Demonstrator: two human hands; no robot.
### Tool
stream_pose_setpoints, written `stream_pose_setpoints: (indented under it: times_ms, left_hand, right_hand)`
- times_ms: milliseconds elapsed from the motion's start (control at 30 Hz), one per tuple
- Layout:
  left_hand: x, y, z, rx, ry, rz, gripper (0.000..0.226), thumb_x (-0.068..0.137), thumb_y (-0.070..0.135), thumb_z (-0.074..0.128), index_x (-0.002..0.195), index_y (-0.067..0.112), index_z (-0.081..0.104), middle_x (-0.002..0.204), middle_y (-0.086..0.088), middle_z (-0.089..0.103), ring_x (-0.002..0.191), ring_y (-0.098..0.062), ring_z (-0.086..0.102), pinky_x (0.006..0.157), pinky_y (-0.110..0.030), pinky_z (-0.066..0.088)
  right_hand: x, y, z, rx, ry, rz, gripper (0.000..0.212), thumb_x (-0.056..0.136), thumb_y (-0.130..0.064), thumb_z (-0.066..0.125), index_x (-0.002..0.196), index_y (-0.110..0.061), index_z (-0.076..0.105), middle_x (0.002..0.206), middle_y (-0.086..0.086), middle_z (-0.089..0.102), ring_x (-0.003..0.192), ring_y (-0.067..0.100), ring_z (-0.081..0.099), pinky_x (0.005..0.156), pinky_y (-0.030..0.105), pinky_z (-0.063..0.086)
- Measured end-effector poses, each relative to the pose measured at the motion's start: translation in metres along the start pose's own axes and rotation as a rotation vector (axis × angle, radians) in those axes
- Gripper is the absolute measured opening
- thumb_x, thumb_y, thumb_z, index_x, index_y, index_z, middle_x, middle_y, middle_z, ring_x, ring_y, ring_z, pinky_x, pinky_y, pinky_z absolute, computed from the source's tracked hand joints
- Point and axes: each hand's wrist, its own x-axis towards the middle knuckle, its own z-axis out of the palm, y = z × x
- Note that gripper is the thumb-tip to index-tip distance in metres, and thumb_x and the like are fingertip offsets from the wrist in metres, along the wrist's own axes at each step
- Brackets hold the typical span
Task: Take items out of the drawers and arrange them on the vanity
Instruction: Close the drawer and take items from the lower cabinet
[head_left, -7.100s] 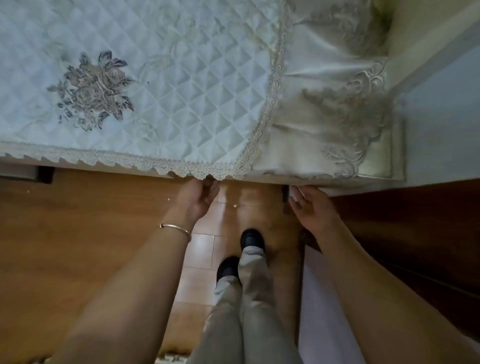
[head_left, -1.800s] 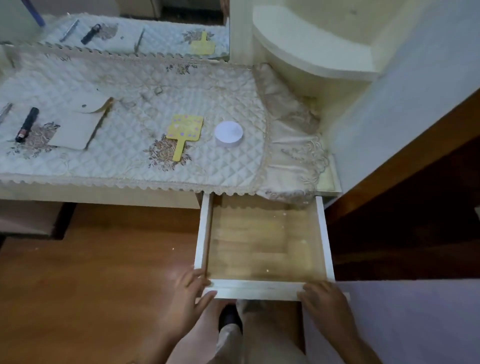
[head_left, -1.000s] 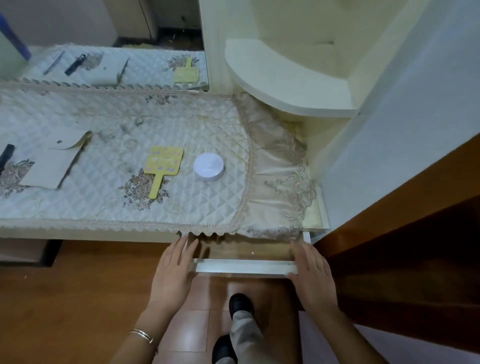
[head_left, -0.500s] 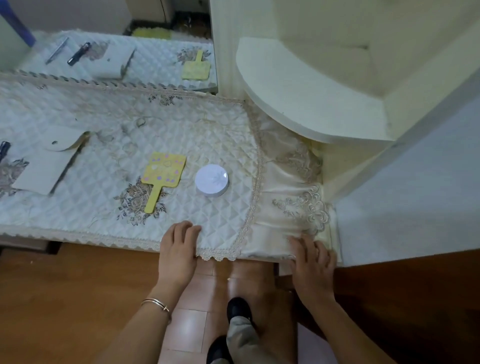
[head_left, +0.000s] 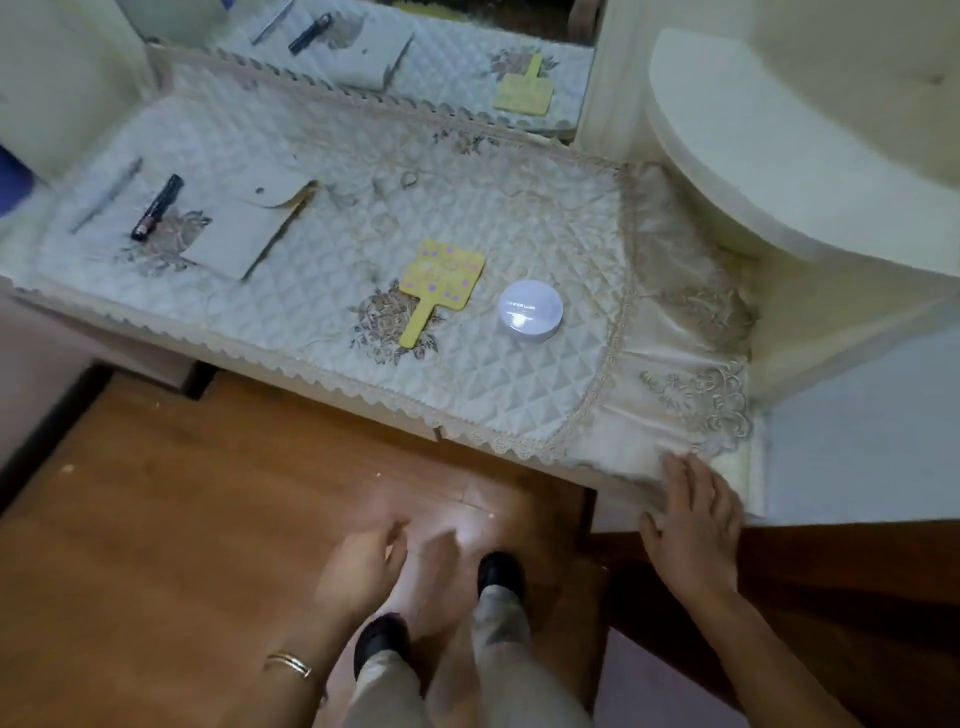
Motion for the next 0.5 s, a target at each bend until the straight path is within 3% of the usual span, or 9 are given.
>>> stream_pose_setpoints:
  times_ms: [100,233,300,367,433,500]
  left_hand:
    - [-0.038,-0.049,0.005,-0.159,-0.080,-0.202,0.025,0.091,0.014,0.049,0.114,0.008,0.059,0.101,-0.009,0.066,0.084,-0.017,0.059,0.072,-0.021,0.043]
    - [-0.089,-0.130,0.013,-0.282,-0.163,-0.363,0.014,0.088,0.012,0.056,0.102,0.013,0.061,0.103,-0.010,0.064,0.093,-0.019,0.059,0.075,-0.022,0.039]
    - [-0.113,-0.173,0.014,-0.279,-0.223,-0.382,0.009,0.088,0.017,0.057,0.096,0.021,0.057,0.098,-0.005,0.061,0.094,-0.017,0.058,0.075,-0.021,0.037]
    - [-0.139,-0.216,0.012,-0.271,-0.271,-0.423,0.017,0.089,0.021,0.055,0.105,0.019,0.059,0.105,-0.005,0.063,0.095,-0.017,0.057,0.076,-0.021,0.037]
    - [-0.166,-0.259,0.009,-0.320,-0.264,-0.494,0.026,0.089,0.021,0.055,0.113,0.011,0.059,0.112,-0.010,0.064,0.101,-0.023,0.059,0.078,-0.024,0.039]
    - [-0.192,-0.302,0.003,-0.416,-0.248,-0.615,0.028,0.086,0.023,0.058,0.108,0.007,0.061,0.107,-0.015,0.065,0.099,-0.029,0.062,0.079,-0.030,0.045]
  right_hand:
    - [-0.021,-0.022,0.000,-0.013,-0.045,0.059,0.073,0.079,-0.018,0.064,0.142,-0.012,0.026,0.149,0.015,0.026,0.138,0.034,0.018,0.110,0.055,0.020]
    - [-0.071,-0.066,0.018,0.053,-0.089,0.063,0.066,0.078,-0.014,0.064,0.137,-0.010,0.036,0.143,0.018,0.038,0.132,0.038,0.033,0.106,0.052,0.032]
    - [-0.103,-0.093,0.034,0.087,-0.241,0.016,0.058,0.084,-0.017,0.060,0.137,-0.013,0.037,0.140,0.014,0.043,0.128,0.032,0.040,0.105,0.046,0.037]
    - [-0.143,-0.127,0.050,0.214,-0.484,0.046,0.051,0.087,-0.017,0.056,0.135,-0.012,0.039,0.137,0.013,0.046,0.125,0.029,0.044,0.103,0.039,0.040]
    - [-0.183,-0.166,0.064,0.324,-0.658,0.125,0.030,0.090,-0.017,0.055,0.119,-0.012,0.053,0.130,0.016,0.052,0.120,0.031,0.049,0.098,0.034,0.040]
    - [-0.213,-0.203,0.076,0.390,-0.731,0.231,0.020,0.090,-0.015,0.053,0.108,-0.008,0.060,0.121,0.017,0.059,0.113,0.032,0.054,0.090,0.031,0.043]
